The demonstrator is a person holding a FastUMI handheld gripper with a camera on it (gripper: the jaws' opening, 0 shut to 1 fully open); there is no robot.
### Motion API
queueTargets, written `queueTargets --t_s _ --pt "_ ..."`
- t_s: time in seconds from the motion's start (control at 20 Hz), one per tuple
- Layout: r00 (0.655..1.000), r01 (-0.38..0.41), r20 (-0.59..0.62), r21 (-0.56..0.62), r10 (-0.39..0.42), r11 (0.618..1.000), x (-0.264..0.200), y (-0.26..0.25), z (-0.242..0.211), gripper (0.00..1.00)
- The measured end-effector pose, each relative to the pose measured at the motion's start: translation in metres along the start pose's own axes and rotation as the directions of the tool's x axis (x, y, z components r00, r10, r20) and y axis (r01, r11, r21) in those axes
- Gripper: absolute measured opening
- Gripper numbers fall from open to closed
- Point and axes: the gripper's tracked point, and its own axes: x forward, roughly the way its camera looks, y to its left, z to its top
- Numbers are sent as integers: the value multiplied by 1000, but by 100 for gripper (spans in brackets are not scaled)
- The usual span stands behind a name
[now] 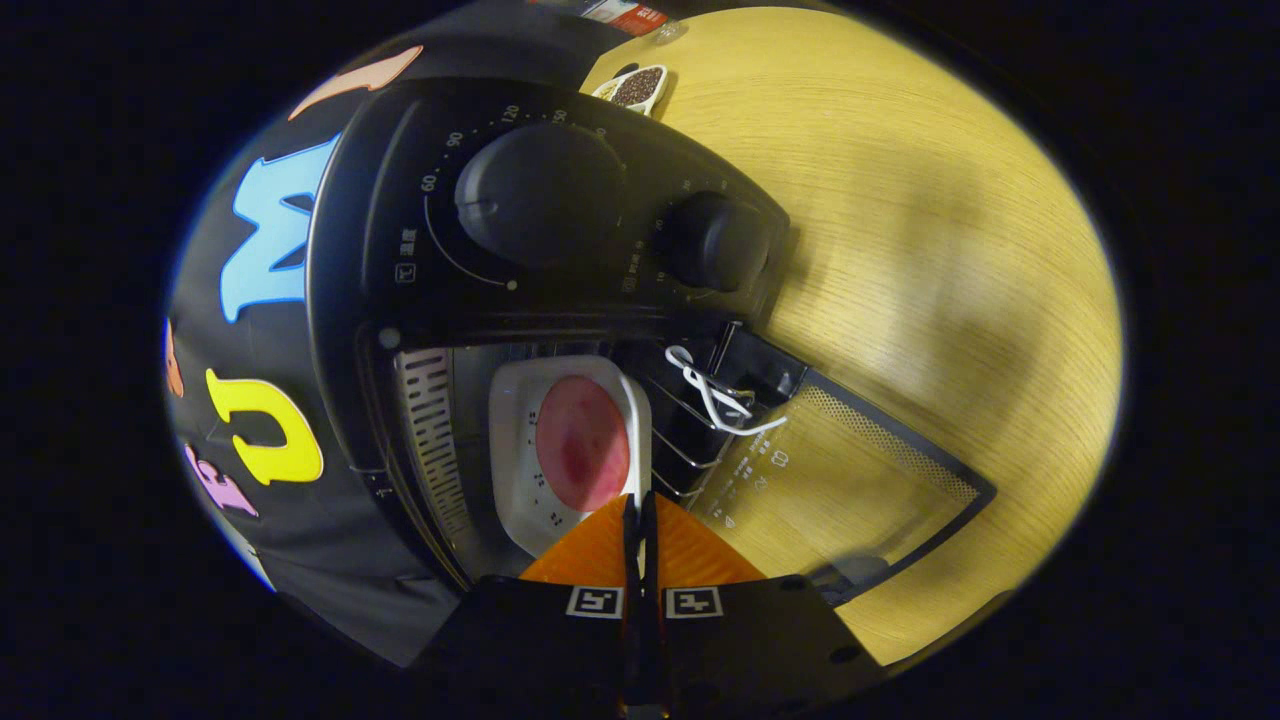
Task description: Open the toaster oven, put the food inside, and close the toaster oven door.
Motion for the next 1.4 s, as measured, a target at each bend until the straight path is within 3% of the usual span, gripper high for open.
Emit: queueTargets --t_s 0.25,0.5,0.65,0.9,0.95,1.0,1.1,1.2,1.4 --pt "997 -48 67 60 44 997 18 16 0 2" --pt "992 -29 122 24 26 999 24 14 -1 4" --pt "995 -41 95 30 38 999 24 16 -8 9" --pt "994 -68 86 -4 68 998 11 20 -17 10" --pt "994 -77 73 -9 77 997 8 21 -21 24" --pt "994 -88 63 -13 89 996 4 22 -25 27" --pt "994 -108 33 -25 109 994 -5 23 -35 50" --pt "994 -112 -22 -39 112 993 -16 18 -53 84" --pt "994 -94 -70 -142 85 985 -44 0 -82 88"
